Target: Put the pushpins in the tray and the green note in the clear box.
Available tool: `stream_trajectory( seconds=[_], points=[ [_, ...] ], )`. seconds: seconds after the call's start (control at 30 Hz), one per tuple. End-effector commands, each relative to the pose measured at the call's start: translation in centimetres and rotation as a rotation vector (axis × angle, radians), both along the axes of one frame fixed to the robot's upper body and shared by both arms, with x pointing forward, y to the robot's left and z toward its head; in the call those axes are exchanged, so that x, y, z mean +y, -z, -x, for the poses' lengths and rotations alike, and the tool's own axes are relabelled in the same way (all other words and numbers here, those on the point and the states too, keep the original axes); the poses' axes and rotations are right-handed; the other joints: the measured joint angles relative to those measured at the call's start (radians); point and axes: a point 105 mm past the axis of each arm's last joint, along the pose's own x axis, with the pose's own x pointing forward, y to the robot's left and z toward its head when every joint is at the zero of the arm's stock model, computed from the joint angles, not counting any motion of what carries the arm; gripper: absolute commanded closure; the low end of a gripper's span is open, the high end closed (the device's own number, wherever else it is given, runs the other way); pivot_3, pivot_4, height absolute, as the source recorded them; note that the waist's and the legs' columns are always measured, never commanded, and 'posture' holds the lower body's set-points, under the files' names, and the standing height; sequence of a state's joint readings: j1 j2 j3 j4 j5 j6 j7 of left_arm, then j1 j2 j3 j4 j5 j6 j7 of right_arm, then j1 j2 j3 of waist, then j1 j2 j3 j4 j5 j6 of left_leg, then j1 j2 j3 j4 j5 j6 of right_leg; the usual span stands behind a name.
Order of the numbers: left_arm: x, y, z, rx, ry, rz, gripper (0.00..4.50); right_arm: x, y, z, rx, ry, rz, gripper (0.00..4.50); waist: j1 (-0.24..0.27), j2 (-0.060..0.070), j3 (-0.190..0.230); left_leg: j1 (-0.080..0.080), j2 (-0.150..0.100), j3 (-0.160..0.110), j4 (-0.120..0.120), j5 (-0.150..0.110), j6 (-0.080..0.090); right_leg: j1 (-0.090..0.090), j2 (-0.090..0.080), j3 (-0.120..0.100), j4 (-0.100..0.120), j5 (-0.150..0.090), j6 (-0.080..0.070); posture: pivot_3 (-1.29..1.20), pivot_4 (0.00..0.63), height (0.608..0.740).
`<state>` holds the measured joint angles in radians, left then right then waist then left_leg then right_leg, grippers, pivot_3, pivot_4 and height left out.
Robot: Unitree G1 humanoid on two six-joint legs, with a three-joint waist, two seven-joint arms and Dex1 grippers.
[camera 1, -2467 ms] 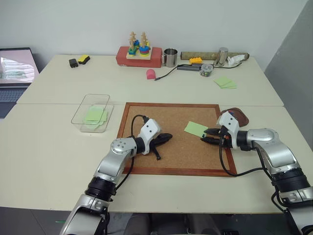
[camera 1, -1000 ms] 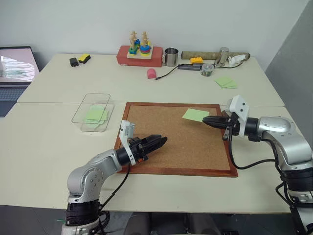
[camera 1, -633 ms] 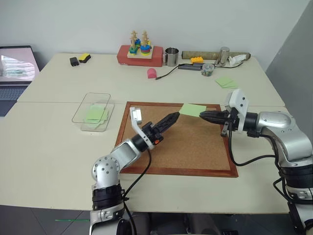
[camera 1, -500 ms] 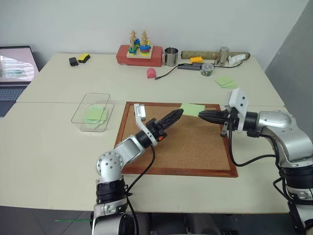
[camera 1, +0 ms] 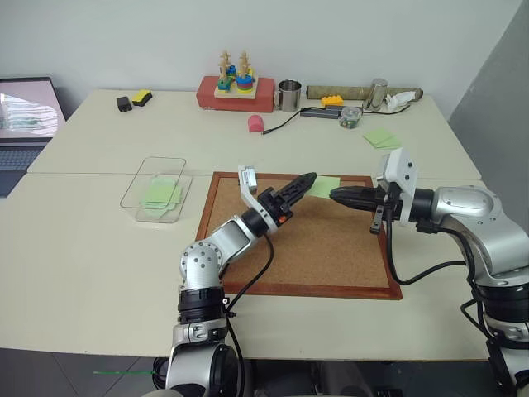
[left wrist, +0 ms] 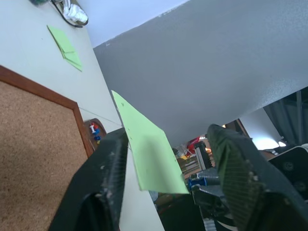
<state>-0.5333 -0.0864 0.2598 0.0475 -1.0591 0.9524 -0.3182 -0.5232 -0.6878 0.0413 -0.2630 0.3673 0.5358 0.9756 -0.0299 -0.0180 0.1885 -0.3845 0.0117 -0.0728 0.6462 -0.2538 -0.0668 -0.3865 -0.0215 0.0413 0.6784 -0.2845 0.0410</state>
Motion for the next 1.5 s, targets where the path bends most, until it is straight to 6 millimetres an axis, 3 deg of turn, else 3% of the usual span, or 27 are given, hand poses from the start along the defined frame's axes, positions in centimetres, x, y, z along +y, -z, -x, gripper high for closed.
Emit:
stream_trajectory(
  seconds=[0.03, 0.37, 0.6, 0.77, 1.0, 1.1, 1.33, 1.5],
  points=[
    [-0.5, -1.3, 0.1, -0.055, 0.015, 0.008, 2.80, 0.6, -1.1, 0.5, -0.044, -0.026, -0.008, 4.50, 0.000, 0.000, 0.000, 0.000, 0.000, 0.000, 0.000, 0.000, 0.000, 0.000, 0.000, 0.000, 0.000, 0.000, 0.000, 0.00, 0.150, 0.740],
    [-0.4, -0.6, -0.3, -0.045, -0.013, -0.031, 4.45, 0.8, -1.1, 0.7, -0.048, -0.039, -0.004, 4.50, 0.000, 0.000, 0.000, 0.000, 0.000, 0.000, 0.000, 0.000, 0.000, 0.000, 0.000, 0.000, 0.000, 0.000, 0.000, 0.00, 0.150, 0.740],
    [-0.6, 0.2, -0.6, -0.042, -0.035, -0.098, 4.45, 1.0, -1.5, 0.9, -0.094, -0.058, 0.007, 4.50, 0.000, 0.000, 0.000, 0.000, 0.000, 0.000, 0.000, 0.000, 0.000, 0.000, 0.000, 0.000, 0.000, 0.000, 0.000, 0.00, 0.150, 0.740],
    [-0.6, 1.0, -1.2, -0.031, -0.076, -0.157, 4.45, 1.6, -3.4, 1.6, -0.100, -0.086, -0.095, 4.50, -0.001, 0.000, 0.000, 0.000, 0.000, 0.000, 0.000, 0.000, 0.000, 0.000, 0.000, 0.000, 0.000, 0.000, 0.000, 0.00, 0.150, 0.740],
    [-0.3, 1.4, -1.5, -0.028, -0.100, -0.181, 4.45, 0.5, -4.1, 1.2, -0.062, -0.027, -0.158, 4.50, 0.000, 0.000, 0.000, 0.000, 0.000, 0.000, 0.000, 0.000, 0.000, 0.000, 0.000, 0.000, 0.000, 0.000, 0.000, 0.00, 0.150, 0.740],
    [0.0, 1.1, -1.3, -0.057, -0.105, -0.201, 4.45, -2.3, -3.2, -0.5, -0.075, 0.108, -0.081, 4.50, 0.000, 0.000, 0.000, 0.000, 0.000, 0.000, 0.000, 0.000, 0.000, 0.000, 0.000, 0.000, 0.000, 0.000, 0.000, 0.00, 0.150, 0.740],
    [0.9, 0.4, 0.5, -0.208, -0.095, -0.328, 4.45, -11.8, 1.9, -5.0, -0.091, 0.509, 0.250, 4.50, 0.001, -0.001, 0.000, -0.001, 0.000, 0.001, -0.001, 0.000, 0.000, -0.001, 0.000, 0.001, -0.001, 0.000, 0.000, 0.00, 0.150, 0.740],
    [1.0, -0.2, 1.5, -0.274, -0.088, -0.368, 4.45, -14.2, 4.5, -6.1, -0.046, 0.607, 0.317, 4.50, -0.001, -0.001, 0.000, -0.001, 0.000, 0.002, -0.001, 0.000, 0.000, -0.001, 0.000, 0.002, -0.001, 0.000, 0.000, 0.00, 0.150, 0.740]
  ],
)
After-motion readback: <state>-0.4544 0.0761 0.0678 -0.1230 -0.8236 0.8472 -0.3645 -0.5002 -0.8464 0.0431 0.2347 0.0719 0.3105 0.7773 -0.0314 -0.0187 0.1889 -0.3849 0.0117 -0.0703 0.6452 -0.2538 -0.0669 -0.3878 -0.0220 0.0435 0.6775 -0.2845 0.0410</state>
